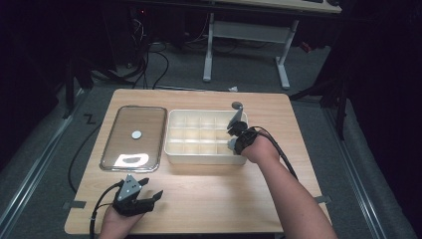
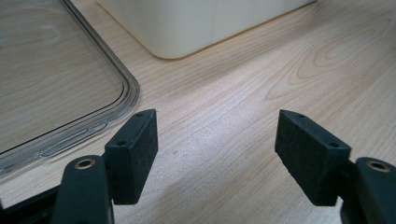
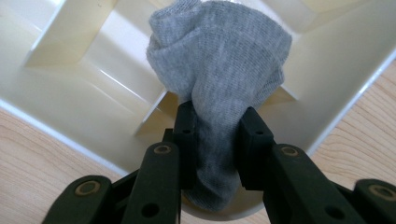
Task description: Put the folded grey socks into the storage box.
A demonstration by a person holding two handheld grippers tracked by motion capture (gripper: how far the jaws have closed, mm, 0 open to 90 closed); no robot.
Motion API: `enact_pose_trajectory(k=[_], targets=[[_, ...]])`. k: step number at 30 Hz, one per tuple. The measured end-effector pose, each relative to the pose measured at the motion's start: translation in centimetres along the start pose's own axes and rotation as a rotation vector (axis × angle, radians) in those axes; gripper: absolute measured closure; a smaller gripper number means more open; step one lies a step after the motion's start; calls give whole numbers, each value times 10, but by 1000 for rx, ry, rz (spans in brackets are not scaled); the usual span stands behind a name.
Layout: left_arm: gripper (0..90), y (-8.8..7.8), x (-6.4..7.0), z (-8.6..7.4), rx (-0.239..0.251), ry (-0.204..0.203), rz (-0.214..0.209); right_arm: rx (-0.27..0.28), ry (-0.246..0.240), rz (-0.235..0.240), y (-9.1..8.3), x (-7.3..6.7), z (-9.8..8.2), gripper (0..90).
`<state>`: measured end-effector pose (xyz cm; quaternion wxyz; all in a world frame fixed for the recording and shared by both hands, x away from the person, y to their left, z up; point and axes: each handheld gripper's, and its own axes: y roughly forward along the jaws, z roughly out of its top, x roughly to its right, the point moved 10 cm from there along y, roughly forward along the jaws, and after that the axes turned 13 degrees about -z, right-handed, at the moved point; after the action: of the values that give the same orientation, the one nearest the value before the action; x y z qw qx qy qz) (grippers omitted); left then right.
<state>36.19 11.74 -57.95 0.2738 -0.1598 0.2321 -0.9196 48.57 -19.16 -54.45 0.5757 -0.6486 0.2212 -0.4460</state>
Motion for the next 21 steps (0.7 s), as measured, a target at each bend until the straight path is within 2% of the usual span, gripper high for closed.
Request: enact_pose_trajectory(k=[4, 5, 6, 9, 11, 19, 20, 21], targets=[[307, 0, 0, -1, -4, 1, -2, -9, -7, -6, 3, -1, 0, 734], [307, 1, 0, -1, -6, 0, -4, -24, 10, -3, 4, -3, -1, 734], [307, 1, 0, -1, -8, -1, -5, -18, -9, -4, 6, -2, 0, 735], [307, 2, 0, -2, -11, 1, -6, -32, 0, -5, 9, -5, 0, 735], [307, 2, 0, -2, -10, 3, -5, -29, -12, -6, 12, -4, 0, 735], [307, 2, 1, -2, -16, 3, -9, -31, -1, 10, 17, -6, -1, 734], [307, 3, 1, -3, -17, 3, -10, -39, 20, 17, 16, -7, -1, 733], [307, 3, 1, -3, -17, 4, -10, -38, 18, 19, 16, -7, -1, 733]])
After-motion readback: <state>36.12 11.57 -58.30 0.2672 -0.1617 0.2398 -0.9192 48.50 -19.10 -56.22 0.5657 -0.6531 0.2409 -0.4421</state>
